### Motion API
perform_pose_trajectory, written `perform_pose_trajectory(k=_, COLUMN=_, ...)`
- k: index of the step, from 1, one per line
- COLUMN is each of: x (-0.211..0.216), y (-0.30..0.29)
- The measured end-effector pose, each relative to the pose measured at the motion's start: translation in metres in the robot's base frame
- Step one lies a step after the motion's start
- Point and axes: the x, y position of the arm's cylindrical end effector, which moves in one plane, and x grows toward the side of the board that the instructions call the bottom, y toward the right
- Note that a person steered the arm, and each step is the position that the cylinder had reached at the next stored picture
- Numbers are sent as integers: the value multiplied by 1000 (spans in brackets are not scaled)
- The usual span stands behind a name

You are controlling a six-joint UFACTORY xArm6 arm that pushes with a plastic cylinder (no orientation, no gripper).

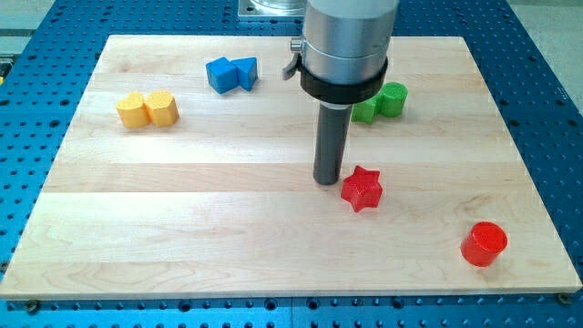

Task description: Move the red star diagonal left of the red circle

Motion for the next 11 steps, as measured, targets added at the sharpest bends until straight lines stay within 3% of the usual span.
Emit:
perform_pose_trajectory(k=2, x=3, y=8)
perform_pose_trajectory(k=4, x=15, y=75)
perform_pose_trajectory(k=5, x=10, y=41)
perform_pose_trajectory(k=7, x=59, y=81)
perform_pose_trajectory(k=9, x=66, y=35)
perform_pose_trajectory(k=11, x=117, y=64)
